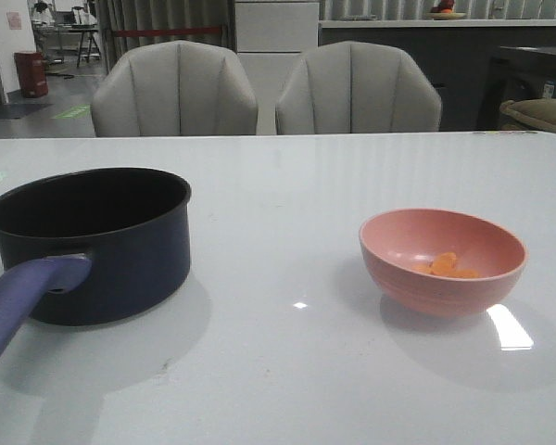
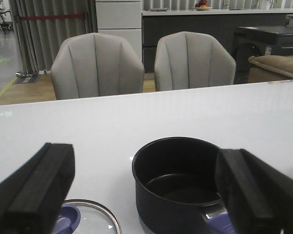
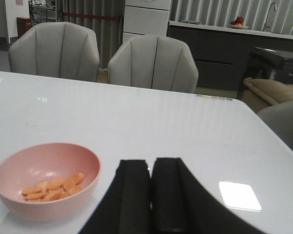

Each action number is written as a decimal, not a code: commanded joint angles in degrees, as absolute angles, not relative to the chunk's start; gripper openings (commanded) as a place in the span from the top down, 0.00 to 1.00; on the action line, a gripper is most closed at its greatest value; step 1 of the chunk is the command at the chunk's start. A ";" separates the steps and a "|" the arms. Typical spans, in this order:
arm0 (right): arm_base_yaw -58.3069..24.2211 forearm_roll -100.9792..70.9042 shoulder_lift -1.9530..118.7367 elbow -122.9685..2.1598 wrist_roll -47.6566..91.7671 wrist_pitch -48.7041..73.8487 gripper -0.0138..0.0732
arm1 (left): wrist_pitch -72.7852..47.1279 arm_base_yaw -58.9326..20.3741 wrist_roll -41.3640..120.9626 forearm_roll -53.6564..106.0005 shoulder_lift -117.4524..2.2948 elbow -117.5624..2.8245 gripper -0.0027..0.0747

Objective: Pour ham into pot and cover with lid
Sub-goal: 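Set the glass lid on the table beside the saucepan, left gripper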

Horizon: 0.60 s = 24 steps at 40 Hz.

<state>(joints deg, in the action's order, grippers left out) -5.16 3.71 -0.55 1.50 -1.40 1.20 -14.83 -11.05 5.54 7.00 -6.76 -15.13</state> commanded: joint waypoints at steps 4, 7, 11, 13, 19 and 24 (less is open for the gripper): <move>-4.90 4.38 -1.71 1.25 -1.42 -5.11 0.68 | -9.02 -11.55 5.52 7.24 -7.22 -16.11 0.17; -4.90 3.71 -1.71 1.20 -1.65 -10.72 0.68 | -8.85 -12.35 5.52 7.24 -7.22 -16.11 0.17; -5.05 3.26 -1.65 -1.03 -1.99 -12.38 0.68 | -8.85 -13.76 5.52 6.85 -7.22 -16.11 0.17; -5.05 3.26 -1.08 -3.68 -1.99 -7.54 0.68 | -8.85 -14.38 5.52 6.86 -7.22 -16.11 0.17; -5.05 3.08 4.96 -13.65 -1.99 11.67 0.68 | -8.75 -15.42 5.52 6.86 -7.22 -16.11 0.17; -5.05 2.85 10.04 -18.71 -1.99 21.56 0.68 | -8.36 -15.42 5.52 6.86 -7.84 -16.11 0.17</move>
<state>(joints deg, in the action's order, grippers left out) -5.16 3.02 6.74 -14.71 -2.20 19.07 -13.67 -14.98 5.54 6.74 -6.65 -14.57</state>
